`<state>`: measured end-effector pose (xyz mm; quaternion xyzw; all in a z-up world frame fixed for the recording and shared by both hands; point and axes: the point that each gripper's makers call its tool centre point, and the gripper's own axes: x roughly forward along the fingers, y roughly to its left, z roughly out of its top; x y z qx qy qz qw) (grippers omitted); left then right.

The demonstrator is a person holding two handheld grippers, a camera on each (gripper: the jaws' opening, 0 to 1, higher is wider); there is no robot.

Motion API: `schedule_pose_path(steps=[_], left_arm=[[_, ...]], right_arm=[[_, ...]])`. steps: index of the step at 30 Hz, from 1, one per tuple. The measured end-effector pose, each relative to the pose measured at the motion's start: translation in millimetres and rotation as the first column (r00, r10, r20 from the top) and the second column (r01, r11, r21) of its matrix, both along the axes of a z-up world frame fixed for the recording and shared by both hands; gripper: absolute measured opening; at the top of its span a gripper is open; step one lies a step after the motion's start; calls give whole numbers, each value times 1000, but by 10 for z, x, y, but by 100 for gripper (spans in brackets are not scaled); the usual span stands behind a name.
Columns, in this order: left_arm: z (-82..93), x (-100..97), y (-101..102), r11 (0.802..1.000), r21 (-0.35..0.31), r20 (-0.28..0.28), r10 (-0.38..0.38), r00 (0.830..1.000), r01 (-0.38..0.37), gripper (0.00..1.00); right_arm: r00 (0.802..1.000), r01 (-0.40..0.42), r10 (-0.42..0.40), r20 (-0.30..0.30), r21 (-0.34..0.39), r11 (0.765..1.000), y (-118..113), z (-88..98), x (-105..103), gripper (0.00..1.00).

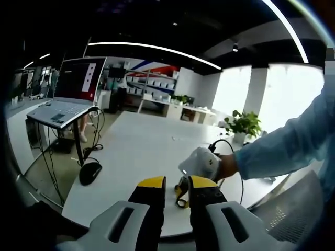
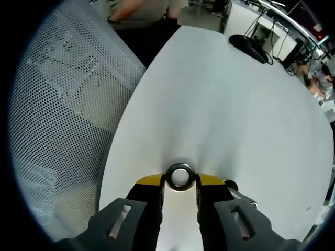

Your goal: Place the washer onto the threaded stud by aligning its center hole with the stud, sliding it down to the base, and recovering from edge contact or off-axis alignment until the washer reaches the visible bottom stop.

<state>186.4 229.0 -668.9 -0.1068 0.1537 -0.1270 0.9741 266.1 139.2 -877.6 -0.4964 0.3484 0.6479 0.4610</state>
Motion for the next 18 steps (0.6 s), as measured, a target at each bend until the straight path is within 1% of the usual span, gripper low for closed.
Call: schedule_pose_path(steps=[6,12,13,14,15,18], left_arm=[[1,1,1,1000,-2,2,1,1000,-1,15],[1,0,1,1000,-3,2,0,1000,0,14],[2,0,2,1000,-4,3,0,1000,0,14],[3,1,2,1000,-4,3,0,1000,0,14],[3,1,3,1000,-4,4,0,1000,0,14],[1,-1,0,1000,-2,2,-2,1000,2,15]], right_arm=[[1000,8,-8,-1,8,1000,-12,-13,8,26],[1000,23,-23,-2,12,1000,-14,-16,13,24],[999,33,-33,-7,22,999,-10,-16,21,23],[998,66,-65,-18,41,997,2,-16,31,23],[997,81,-80,-24,48,996,4,-14,37,23],[996,89,-88,-25,50,995,-20,-12,44,23]])
